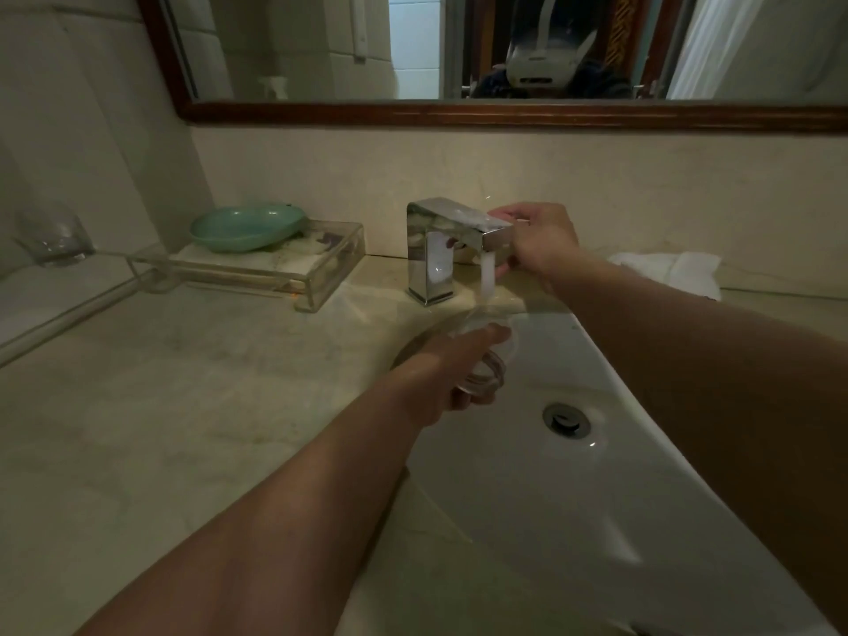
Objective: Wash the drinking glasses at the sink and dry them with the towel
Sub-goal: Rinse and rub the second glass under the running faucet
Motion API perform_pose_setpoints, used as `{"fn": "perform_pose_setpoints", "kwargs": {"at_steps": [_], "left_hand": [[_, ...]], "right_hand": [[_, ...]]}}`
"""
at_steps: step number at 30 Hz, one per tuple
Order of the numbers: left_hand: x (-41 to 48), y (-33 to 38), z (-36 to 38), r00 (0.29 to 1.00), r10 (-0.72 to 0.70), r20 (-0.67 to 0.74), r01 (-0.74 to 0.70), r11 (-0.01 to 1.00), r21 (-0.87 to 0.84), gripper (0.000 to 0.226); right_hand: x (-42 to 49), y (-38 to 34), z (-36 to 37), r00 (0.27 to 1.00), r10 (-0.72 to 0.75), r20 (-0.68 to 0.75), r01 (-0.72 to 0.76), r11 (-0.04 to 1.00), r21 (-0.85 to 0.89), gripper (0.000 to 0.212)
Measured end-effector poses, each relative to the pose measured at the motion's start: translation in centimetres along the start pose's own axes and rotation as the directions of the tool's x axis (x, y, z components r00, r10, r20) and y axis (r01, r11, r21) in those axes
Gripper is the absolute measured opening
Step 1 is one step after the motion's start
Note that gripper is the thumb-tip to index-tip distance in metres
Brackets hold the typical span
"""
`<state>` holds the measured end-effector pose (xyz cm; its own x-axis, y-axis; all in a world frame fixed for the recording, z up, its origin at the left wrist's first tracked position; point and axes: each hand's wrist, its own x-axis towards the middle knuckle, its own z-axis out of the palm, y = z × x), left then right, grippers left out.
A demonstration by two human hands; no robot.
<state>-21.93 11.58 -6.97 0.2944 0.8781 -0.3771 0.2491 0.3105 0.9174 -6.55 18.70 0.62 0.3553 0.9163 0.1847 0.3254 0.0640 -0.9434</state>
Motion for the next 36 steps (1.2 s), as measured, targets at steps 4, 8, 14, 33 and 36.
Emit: {"fn": "perform_pose_setpoints", "kwargs": {"at_steps": [4, 8, 14, 33, 36], "left_hand": [[-0.5, 0.2, -0.4, 0.999, -0.044, -0.022, 0.043, 0.999, -0.026, 0.037], [-1.1, 0.0, -0.2, 0.998, -0.057, 0.029, 0.057, 0.998, 0.011, 0.037], [-1.7, 0.4, -0.1, 1.0, 0.005, 0.004, -0.004, 0.991, -0.134, 0.033], [-1.4, 0.6, 0.0, 0.994, -0.107, -0.03, 0.101, 0.981, -0.167, 0.033], [-1.4, 0.4, -0.1, 0.995, -0.096, -0.035, 0.087, 0.974, -0.208, 0.029]], "right_hand": [[0.0, -0.8, 0.6, 0.999, 0.041, -0.001, -0.041, 0.999, 0.011, 0.011], [-1.9, 0.9, 0.3, 0.989, 0.069, -0.133, -0.059, 0.995, 0.082, 0.013], [-11.4, 6.9, -0.4, 0.999, 0.027, -0.048, -0.03, 0.998, -0.059, 0.042], [-11.9, 9.3, 1.2, 0.989, 0.039, 0.141, -0.053, 0.994, 0.099, 0.039], [-12.1, 9.6, 1.7, 0.981, 0.055, 0.187, -0.079, 0.99, 0.12, 0.052]]}}
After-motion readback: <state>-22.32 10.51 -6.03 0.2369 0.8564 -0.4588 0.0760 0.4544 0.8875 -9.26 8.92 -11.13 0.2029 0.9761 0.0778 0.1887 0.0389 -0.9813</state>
